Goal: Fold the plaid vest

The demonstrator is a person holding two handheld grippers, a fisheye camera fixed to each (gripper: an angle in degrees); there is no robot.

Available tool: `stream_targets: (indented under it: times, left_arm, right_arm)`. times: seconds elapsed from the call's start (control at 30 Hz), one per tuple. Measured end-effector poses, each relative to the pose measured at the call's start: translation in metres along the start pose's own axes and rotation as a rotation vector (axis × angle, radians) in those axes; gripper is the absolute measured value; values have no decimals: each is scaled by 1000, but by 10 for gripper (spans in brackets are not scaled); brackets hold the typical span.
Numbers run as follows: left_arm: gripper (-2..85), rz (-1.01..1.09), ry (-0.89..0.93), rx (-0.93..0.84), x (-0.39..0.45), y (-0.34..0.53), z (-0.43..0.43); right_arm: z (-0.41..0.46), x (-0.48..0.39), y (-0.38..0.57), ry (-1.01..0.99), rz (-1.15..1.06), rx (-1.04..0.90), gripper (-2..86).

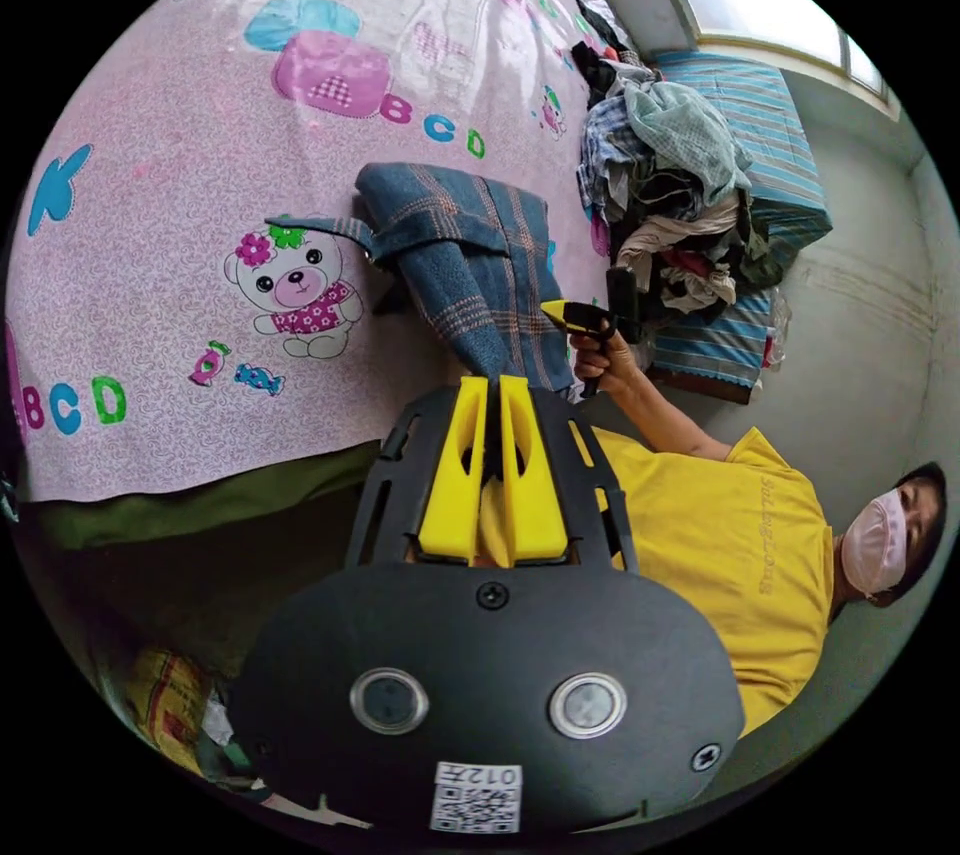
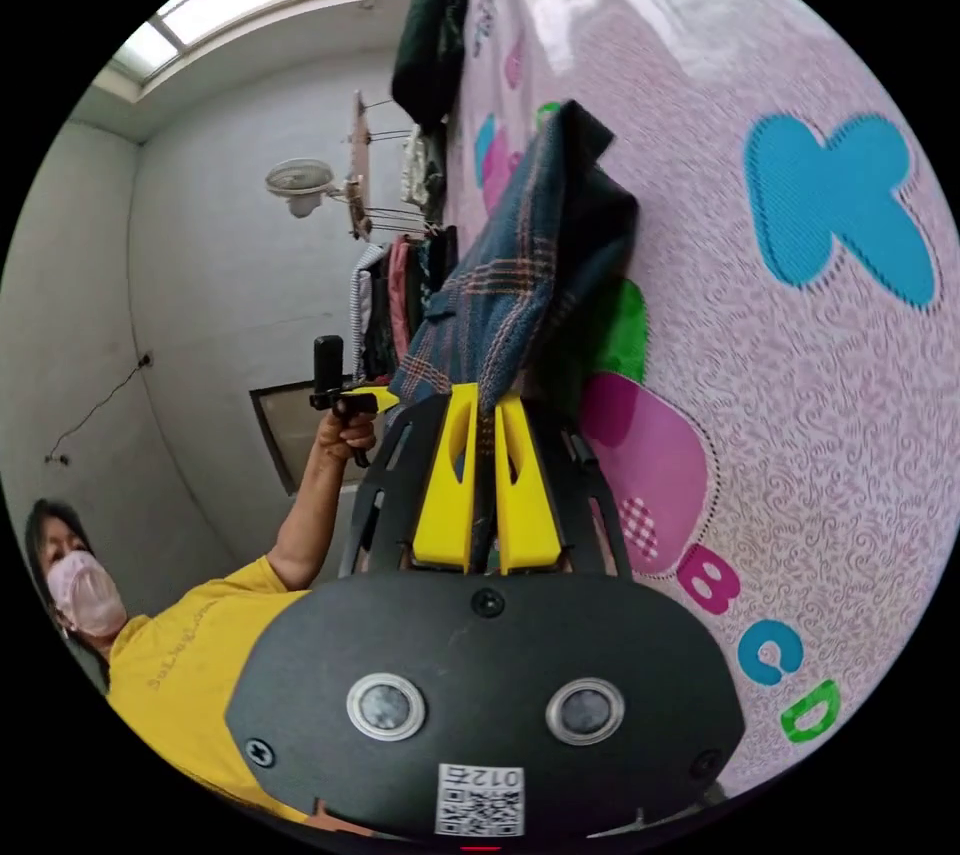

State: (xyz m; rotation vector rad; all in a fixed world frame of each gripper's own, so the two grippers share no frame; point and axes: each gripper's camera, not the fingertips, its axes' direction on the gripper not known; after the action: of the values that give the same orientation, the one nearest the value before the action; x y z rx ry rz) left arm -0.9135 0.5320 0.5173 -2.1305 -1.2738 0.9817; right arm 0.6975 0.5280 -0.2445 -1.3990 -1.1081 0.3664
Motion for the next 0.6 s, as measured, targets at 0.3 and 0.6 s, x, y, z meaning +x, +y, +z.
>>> stream_targets:
  times: [0.3, 0.6]
  left_arm:
    - [4, -146, -56, -133, -107, 38, 30]
    - [4, -191, -48, -140, -191, 69, 15]
  right_arm:
    - [13, -27, 31, 183, -8, -50, 81]
    - [-17, -75, 2, 247, -123, -30, 164]
